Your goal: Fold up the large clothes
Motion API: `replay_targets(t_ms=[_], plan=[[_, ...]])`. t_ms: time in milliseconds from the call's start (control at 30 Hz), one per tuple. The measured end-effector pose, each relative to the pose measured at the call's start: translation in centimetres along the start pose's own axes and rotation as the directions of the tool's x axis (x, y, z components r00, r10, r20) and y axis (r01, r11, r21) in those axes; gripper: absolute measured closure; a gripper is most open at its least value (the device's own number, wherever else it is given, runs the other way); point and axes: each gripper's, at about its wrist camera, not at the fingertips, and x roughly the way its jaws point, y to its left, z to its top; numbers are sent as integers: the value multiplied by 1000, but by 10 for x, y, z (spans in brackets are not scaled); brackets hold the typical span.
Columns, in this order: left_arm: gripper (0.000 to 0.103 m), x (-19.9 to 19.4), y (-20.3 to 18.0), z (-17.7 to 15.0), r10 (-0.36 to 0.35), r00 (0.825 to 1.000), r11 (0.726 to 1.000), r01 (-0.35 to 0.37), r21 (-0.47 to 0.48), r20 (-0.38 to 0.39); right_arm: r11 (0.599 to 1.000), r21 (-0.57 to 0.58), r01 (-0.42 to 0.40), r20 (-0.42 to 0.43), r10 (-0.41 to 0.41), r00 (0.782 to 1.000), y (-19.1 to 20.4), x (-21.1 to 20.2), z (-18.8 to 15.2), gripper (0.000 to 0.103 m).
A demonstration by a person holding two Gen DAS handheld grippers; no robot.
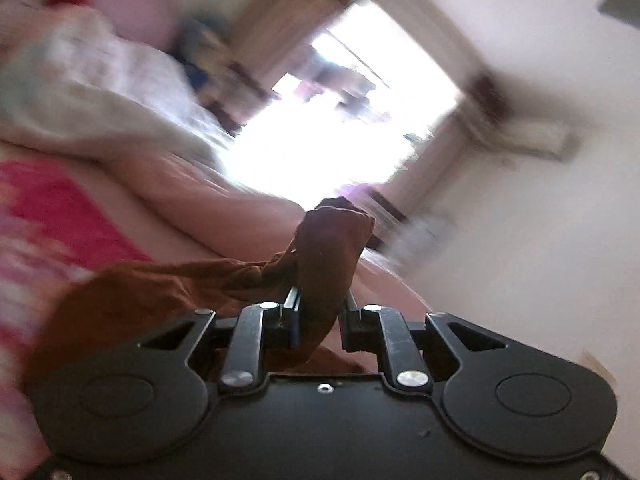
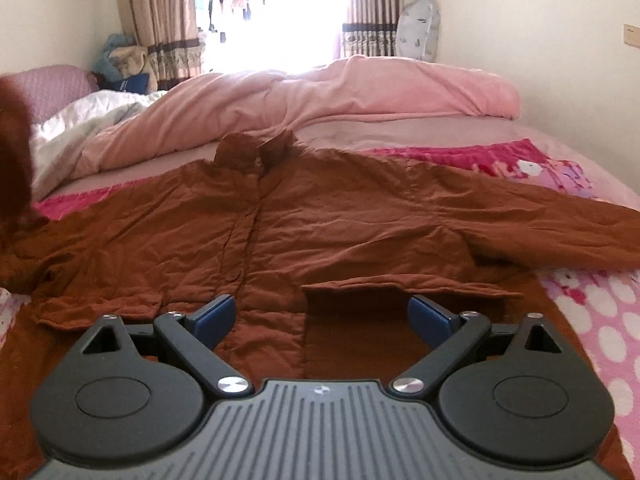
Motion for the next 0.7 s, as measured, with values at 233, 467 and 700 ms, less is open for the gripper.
replay_targets(t_ms=[233, 467, 700], plan=[[16, 81, -32, -96, 13, 968, 995, 12, 98, -252, 1000, 10, -5, -13, 5, 1000, -17, -4, -4, 0], [15, 32, 5, -54, 115, 985, 974, -86, 210, -128, 958, 94, -271, -19, 274, 962, -25, 31, 17, 20], [15, -1, 70, -38, 241, 964, 964, -224, 146, -110, 832, 335, -443, -119, 504, 856, 9, 139, 50, 36]])
